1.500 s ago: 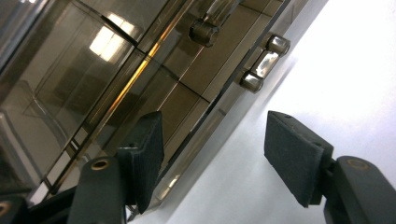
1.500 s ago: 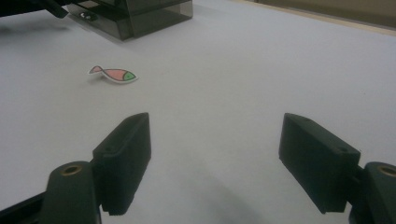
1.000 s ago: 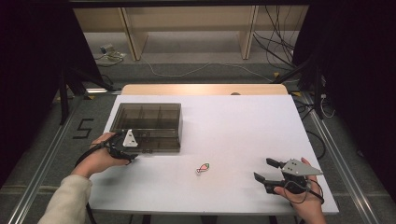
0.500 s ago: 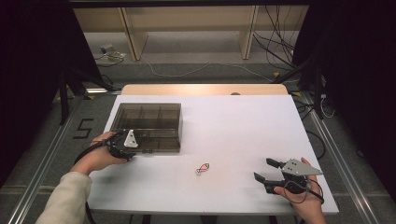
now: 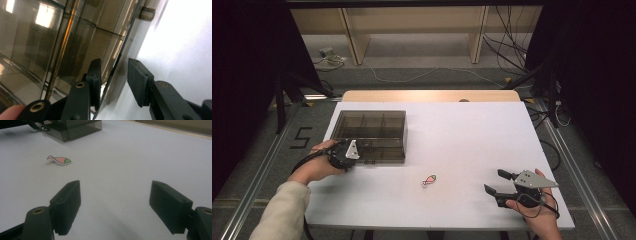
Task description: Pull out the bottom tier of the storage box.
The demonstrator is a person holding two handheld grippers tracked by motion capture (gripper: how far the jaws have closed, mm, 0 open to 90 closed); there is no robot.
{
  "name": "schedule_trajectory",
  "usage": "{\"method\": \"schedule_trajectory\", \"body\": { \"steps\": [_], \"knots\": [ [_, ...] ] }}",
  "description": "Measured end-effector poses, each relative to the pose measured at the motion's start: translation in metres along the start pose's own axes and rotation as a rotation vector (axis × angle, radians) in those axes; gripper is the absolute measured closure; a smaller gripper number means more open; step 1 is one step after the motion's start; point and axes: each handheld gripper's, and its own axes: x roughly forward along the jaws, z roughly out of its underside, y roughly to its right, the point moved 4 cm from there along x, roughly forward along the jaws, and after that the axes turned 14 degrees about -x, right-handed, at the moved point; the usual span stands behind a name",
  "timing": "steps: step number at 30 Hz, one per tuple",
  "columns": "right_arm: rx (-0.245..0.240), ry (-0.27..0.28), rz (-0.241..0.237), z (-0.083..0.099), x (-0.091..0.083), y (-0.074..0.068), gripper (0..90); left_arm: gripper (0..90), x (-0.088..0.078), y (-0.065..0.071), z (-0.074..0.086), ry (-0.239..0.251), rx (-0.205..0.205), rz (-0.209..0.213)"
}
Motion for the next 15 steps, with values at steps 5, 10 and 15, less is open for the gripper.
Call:
{"method": "schedule_trajectory", "body": {
  "steps": [5,10,15],
  "knots": [
    [-0.001,0.0,0.0,-0.0001,0.0002,0.0,25.8,67.6,0.0013,-0.0013,0.0011,-0.016,0.016,0.003],
    [-0.001,-0.003,0.0,0.0004,0.0001,0.0002,25.8,71.1,0.0012,-0.0031,0.0008,-0.022,0.042,0.009],
    [0.001,-0.003,0.0,0.0005,0.0001,0.0003,25.8,72.8,0.0005,-0.0043,0.0003,-0.028,0.075,0.02]
  ]
}}
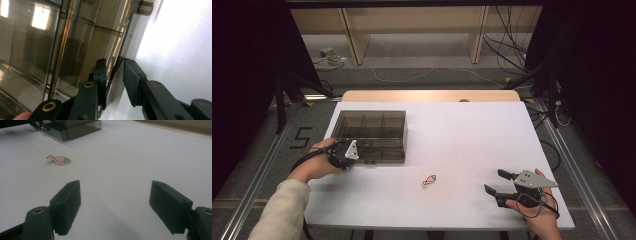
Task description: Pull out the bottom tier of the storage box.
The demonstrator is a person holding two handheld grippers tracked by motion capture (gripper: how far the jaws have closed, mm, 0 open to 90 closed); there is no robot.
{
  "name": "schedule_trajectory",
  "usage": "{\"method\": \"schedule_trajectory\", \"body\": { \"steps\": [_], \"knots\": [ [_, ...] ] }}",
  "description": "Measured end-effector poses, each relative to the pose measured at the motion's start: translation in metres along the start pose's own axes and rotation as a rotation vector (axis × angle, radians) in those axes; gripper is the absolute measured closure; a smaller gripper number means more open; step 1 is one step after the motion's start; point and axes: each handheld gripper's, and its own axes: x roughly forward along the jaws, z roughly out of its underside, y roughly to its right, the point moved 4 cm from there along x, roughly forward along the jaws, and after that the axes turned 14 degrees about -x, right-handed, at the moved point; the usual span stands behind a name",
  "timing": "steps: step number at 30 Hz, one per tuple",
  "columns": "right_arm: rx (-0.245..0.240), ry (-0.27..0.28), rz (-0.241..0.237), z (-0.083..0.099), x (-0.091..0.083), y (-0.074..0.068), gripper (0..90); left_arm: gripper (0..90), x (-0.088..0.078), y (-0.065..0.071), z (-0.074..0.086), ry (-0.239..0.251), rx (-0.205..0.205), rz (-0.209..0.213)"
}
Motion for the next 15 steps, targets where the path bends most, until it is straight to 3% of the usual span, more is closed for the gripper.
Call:
{"method": "schedule_trajectory", "body": {
  "steps": [15],
  "knots": [
    [-0.002,0.001,0.001,-0.0002,-0.0001,0.0,25.8,78.2,-0.0034,-0.0016,0.0011,-0.019,0.088,0.074]
  ]
}}
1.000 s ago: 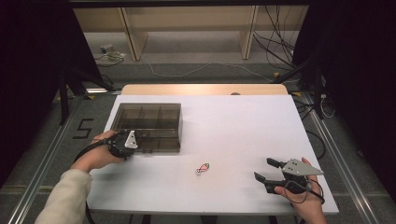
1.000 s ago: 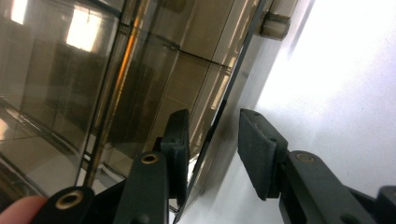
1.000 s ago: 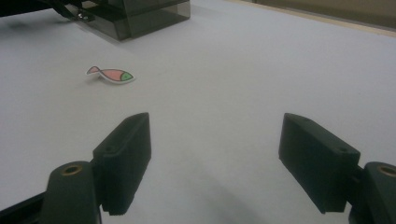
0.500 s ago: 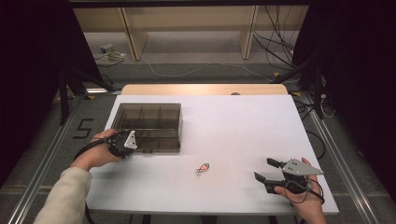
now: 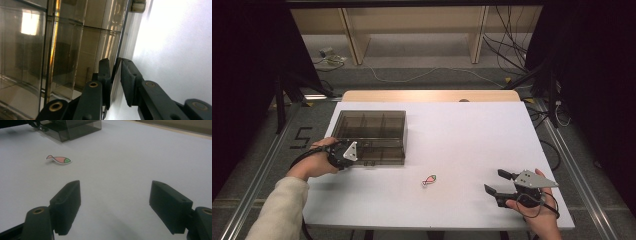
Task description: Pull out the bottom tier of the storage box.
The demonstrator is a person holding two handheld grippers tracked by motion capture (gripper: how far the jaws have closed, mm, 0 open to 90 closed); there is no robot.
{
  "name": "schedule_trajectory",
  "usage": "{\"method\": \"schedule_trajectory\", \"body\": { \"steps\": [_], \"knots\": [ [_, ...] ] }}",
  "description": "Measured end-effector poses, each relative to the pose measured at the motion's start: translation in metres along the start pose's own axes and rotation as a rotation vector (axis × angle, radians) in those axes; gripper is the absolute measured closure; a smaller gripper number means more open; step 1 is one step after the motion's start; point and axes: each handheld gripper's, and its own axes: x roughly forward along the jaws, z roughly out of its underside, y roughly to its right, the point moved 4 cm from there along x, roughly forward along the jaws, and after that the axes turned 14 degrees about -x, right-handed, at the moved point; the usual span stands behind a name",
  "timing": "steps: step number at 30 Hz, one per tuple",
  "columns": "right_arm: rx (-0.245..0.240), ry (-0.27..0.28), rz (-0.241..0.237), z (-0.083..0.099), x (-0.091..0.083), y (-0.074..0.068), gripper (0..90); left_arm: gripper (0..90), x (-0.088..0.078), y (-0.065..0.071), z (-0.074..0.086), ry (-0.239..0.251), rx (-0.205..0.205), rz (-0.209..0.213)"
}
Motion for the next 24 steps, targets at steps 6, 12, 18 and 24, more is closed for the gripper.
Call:
{"method": "schedule_trajectory", "body": {
  "steps": [6,12,18,24],
  "knots": [
    [0.003,0.0,0.0,-0.0002,0.0001,0.0,25.8,80.5,-0.001,0.0007,0.0008,-0.005,0.043,0.025],
    [0.002,0.0,-0.001,-0.0002,0.0002,-0.0001,25.8,81.7,-0.0021,0.0017,0.0021,-0.003,0.076,0.041],
    [0.002,0.001,-0.001,-0.0004,0.0005,-0.0002,25.8,82.8,-0.0032,0.004,0.0024,-0.009,0.097,0.06],
    [0.002,0.002,-0.001,-0.0005,0.0005,-0.0001,25.8,83.2,-0.004,0.0061,0.0031,-0.01,0.107,0.064]
  ]
}}
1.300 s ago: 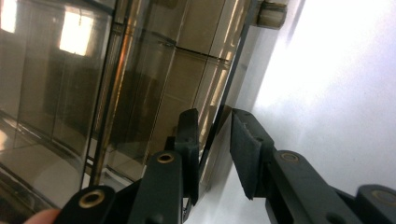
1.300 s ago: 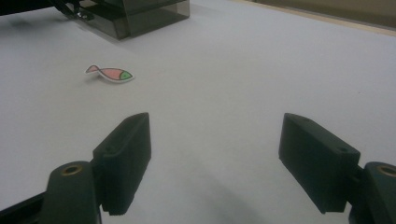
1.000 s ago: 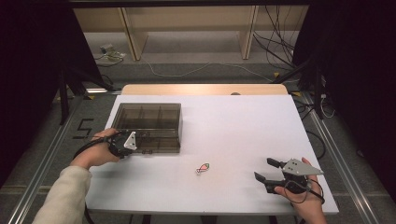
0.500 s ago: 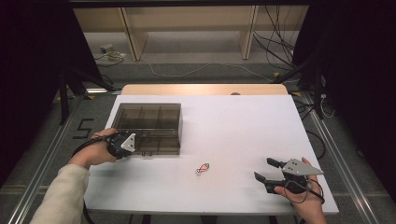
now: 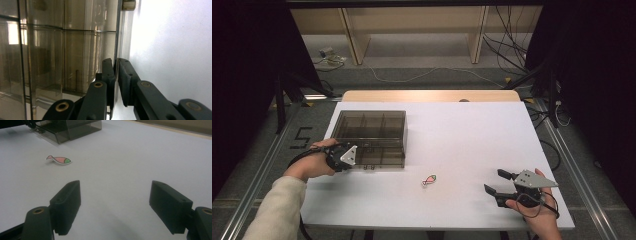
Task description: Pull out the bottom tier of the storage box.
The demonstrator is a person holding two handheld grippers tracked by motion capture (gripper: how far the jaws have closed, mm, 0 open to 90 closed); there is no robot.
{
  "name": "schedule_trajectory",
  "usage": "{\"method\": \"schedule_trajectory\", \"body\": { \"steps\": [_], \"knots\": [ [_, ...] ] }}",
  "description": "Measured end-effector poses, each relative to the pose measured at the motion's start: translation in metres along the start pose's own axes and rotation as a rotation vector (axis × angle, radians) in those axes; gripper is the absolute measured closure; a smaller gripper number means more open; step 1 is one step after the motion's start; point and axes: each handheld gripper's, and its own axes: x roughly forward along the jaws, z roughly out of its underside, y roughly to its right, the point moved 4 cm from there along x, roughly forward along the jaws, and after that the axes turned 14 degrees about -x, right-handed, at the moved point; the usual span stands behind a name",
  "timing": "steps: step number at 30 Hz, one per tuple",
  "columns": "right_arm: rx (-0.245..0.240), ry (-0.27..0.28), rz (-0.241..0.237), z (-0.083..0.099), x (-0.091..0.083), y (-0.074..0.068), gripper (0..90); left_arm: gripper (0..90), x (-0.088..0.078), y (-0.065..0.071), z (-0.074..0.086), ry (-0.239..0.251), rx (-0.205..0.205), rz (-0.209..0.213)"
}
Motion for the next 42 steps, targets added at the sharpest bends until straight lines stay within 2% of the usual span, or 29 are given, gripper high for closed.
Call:
{"method": "schedule_trajectory", "body": {
  "steps": [18,24,42],
  "knots": [
    [-0.001,-0.001,0.0,0.0,0.0,0.0,25.8,84.3,-0.003,0.011,0.003,0.006,0.021,0.019],
    [-0.002,-0.001,0.001,0.0,0.0,0.0,25.8,84.2,-0.004,0.013,0.005,0.019,0.02,0.013],
    [0.0,0.001,0.003,0.0,-0.001,0.0,25.8,85.2,-0.008,0.021,0.01,0.015,0.058,0.066]
  ]
}}
